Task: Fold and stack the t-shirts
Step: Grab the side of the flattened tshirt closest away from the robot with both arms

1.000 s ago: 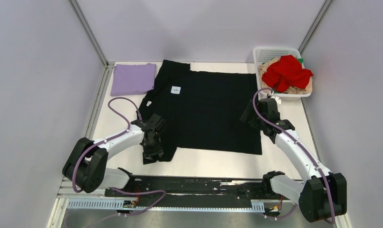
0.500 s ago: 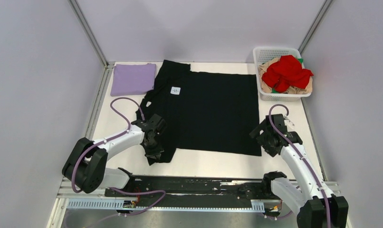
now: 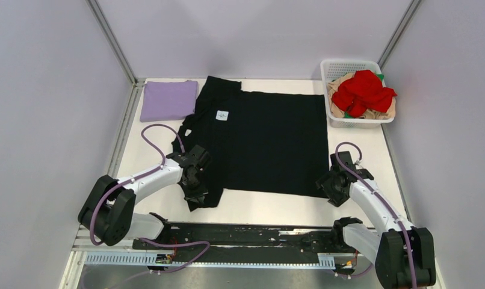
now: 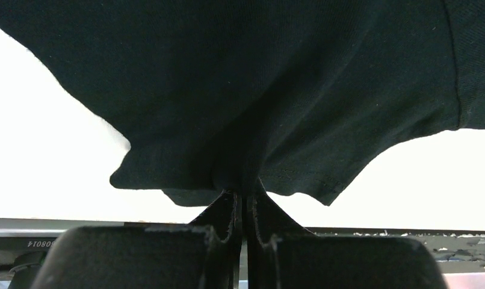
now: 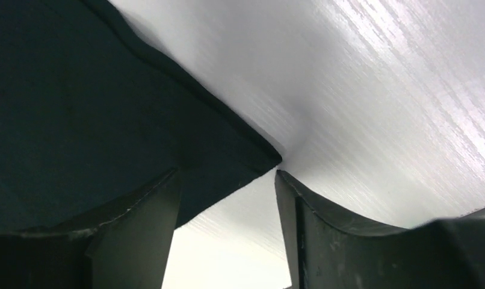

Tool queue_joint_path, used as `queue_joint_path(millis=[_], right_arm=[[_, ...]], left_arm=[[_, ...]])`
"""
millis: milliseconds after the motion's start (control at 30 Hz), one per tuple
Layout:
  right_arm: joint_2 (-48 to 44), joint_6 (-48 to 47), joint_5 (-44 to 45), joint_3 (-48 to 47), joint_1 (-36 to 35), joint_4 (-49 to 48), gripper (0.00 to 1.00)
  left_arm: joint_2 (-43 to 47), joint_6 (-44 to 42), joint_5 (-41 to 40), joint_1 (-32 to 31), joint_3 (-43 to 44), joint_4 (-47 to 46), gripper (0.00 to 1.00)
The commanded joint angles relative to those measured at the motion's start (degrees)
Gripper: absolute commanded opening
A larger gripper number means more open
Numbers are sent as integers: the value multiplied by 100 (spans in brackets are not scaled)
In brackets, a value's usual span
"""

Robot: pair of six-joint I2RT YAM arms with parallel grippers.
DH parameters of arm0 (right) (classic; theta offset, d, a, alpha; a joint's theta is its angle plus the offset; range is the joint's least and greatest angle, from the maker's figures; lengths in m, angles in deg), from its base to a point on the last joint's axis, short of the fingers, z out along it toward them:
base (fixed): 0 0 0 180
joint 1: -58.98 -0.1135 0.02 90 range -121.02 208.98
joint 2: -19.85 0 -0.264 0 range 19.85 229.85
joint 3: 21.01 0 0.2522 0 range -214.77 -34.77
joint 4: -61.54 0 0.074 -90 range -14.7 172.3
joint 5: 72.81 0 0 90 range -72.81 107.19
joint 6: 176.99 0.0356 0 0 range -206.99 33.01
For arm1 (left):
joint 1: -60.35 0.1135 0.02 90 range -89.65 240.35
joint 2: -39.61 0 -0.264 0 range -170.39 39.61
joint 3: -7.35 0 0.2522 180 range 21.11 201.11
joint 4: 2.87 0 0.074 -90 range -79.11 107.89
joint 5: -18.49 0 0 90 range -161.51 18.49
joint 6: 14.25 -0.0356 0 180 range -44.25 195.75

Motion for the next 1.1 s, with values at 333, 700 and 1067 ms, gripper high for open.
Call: queue_joint_path(millis=[333, 700, 1067], right_arm=[[-126, -316, 364, -305, 2, -323, 0], [-748, -289, 135, -680, -14, 468, 0], [-303, -989, -441, -977, -13, -679, 0]], left_arm=[[474, 169, -46, -363, -13, 705, 0], [285, 125, -293, -761, 694, 983, 0], [-1433, -916, -1203, -449, 2806, 1045, 0]])
